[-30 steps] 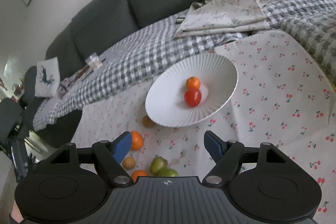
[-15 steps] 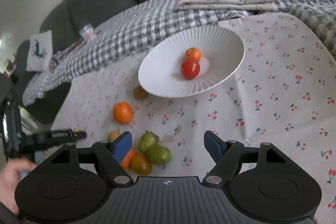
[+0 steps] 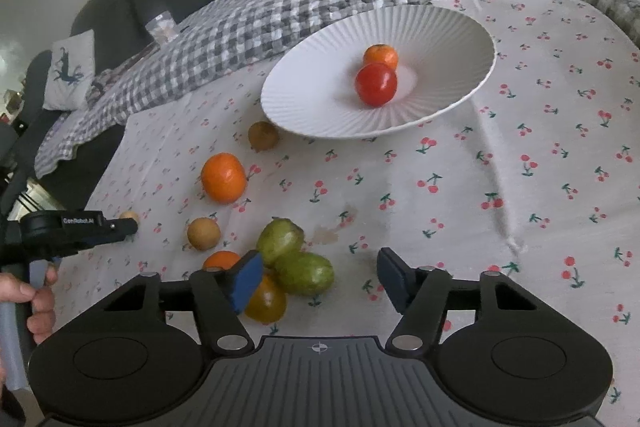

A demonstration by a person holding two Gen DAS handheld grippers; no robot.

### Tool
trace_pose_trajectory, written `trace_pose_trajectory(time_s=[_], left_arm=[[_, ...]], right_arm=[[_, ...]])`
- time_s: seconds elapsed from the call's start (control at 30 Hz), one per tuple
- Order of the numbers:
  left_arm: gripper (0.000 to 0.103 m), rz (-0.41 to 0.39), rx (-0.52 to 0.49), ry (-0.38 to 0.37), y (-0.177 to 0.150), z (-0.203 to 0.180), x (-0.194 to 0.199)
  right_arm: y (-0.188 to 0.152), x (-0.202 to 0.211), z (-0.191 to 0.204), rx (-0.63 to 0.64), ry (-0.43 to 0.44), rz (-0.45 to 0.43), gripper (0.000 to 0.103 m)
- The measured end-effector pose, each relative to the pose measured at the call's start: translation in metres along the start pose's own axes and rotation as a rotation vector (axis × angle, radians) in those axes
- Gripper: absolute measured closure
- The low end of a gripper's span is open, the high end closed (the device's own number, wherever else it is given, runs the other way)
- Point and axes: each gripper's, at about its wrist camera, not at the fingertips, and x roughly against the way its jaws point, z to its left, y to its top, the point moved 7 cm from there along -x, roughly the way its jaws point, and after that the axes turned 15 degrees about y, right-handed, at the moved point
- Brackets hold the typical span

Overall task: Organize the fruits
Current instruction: 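Grasp a small tan fruit with the left tool while the right tool grasps a green lime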

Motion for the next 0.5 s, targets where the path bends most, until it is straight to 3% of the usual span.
trace_pose_trajectory(time_s=[0.2,0.5], left_arm=[[0.083,-0.016,-0.014,-0.004,0.0006,-0.0043,0.0021],[0.084,-0.028,-0.024,-0.008,0.0008,-0.006,0.0038]], right_arm=[[-0.0024,-0.0079,0.0039,0.0,0.039,0.003,0.064],[-0.0008,-0.0071,0.0059,-0.002,0.038,0.0,0.069]])
